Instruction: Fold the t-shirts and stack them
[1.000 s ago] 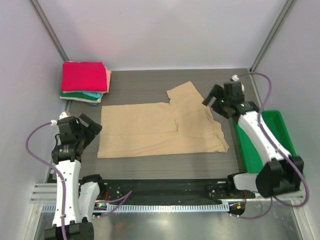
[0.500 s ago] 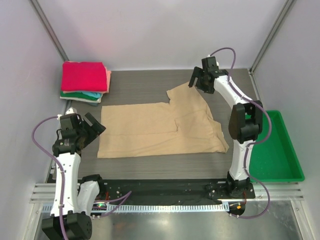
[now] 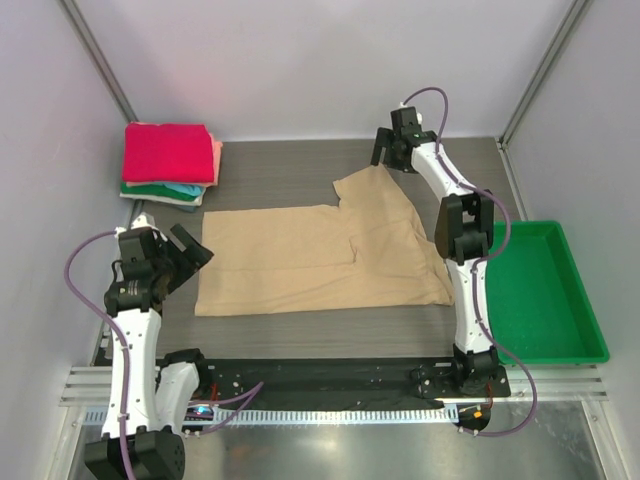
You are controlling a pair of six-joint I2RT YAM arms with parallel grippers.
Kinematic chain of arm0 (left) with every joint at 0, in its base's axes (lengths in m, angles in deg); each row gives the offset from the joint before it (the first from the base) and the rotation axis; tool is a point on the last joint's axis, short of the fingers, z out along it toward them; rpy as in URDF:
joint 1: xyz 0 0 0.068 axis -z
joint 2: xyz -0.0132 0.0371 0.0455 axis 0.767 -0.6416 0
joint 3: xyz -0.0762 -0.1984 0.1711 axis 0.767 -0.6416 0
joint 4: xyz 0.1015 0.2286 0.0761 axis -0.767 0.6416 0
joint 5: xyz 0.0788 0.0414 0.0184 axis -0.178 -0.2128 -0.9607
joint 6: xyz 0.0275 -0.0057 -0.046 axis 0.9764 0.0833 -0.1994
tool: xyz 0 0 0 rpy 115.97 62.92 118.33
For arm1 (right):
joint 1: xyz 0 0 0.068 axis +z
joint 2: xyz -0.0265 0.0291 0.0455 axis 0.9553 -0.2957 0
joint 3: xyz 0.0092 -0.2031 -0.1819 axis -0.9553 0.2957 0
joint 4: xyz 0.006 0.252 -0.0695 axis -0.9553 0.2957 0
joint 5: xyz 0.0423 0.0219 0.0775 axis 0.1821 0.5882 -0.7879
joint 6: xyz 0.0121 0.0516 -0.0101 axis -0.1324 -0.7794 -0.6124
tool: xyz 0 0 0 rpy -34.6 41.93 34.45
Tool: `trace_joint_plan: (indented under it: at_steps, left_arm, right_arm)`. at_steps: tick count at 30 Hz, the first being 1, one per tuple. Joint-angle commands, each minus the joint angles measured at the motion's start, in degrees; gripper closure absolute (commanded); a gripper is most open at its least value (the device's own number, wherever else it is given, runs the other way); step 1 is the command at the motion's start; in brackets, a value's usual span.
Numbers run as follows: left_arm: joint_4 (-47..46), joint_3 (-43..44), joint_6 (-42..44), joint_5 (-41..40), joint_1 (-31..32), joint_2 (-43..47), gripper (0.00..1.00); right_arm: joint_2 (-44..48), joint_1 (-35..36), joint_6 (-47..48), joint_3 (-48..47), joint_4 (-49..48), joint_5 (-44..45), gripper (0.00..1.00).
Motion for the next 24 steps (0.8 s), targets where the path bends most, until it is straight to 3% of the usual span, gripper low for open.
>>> trace_joint_plan:
  at_steps: [1,20,24]
  left_arm:
    - [-2.4,0.1,1.3,1.7,-0.4,1.1,0.20]
    - [-2.9,-0.2,1.3,2.1,-0.4,2.1,0.20]
    - [-3.0,-0.3,1.3,2.1,-0.4,2.3,0.20]
  right_arm:
    - [-1.5,0.4,2.3,-5.2,-0.2,1.2,0.08]
    - [-3.4,-1.0,2.7,-6.5,-3.2,0.6,0.08]
    - [-5.8,-1.2,3.3,-7.9,-4.1,-2.9,0.08]
